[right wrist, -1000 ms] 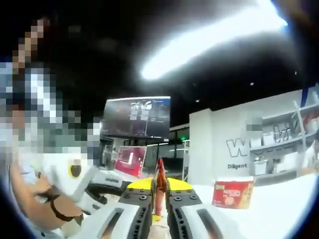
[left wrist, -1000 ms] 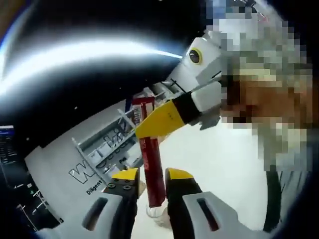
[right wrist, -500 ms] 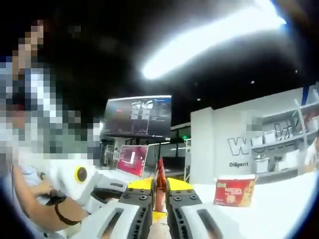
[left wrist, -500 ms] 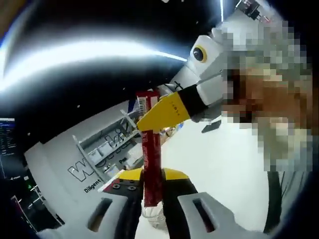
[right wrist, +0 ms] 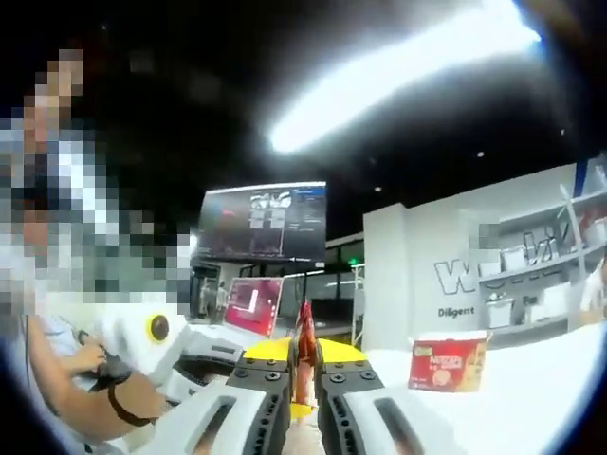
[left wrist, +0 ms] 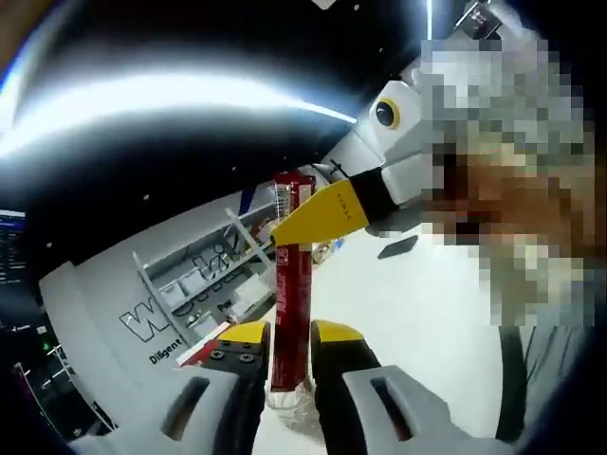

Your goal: Tear open the coffee pouch, take out the coffee, and pour the coffee from the pouch into the cup

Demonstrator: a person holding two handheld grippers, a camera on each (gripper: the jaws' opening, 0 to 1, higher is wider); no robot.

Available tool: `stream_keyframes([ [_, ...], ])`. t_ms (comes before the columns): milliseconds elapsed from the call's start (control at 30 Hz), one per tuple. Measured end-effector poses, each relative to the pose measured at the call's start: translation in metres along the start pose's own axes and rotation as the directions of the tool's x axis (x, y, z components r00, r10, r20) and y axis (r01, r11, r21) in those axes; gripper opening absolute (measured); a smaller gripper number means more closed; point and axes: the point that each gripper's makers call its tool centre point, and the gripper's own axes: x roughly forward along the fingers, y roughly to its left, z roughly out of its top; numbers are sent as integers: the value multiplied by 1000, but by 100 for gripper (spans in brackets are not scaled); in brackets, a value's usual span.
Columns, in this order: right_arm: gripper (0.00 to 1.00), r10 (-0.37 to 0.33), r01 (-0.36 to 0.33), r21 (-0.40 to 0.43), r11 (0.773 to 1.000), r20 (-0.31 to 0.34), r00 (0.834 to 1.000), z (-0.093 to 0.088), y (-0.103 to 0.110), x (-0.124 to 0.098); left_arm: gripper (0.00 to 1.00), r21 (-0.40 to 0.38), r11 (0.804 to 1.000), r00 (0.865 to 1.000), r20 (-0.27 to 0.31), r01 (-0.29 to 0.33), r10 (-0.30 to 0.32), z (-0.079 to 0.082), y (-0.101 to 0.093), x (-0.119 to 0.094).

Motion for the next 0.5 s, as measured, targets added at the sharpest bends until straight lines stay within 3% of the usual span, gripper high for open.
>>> stream_keyframes([
  [500, 9, 6, -6, 17, 1000, 5, 1000, 0, 2, -2, 16, 58, 998, 1000, 5, -15, 14, 3, 1, 1],
])
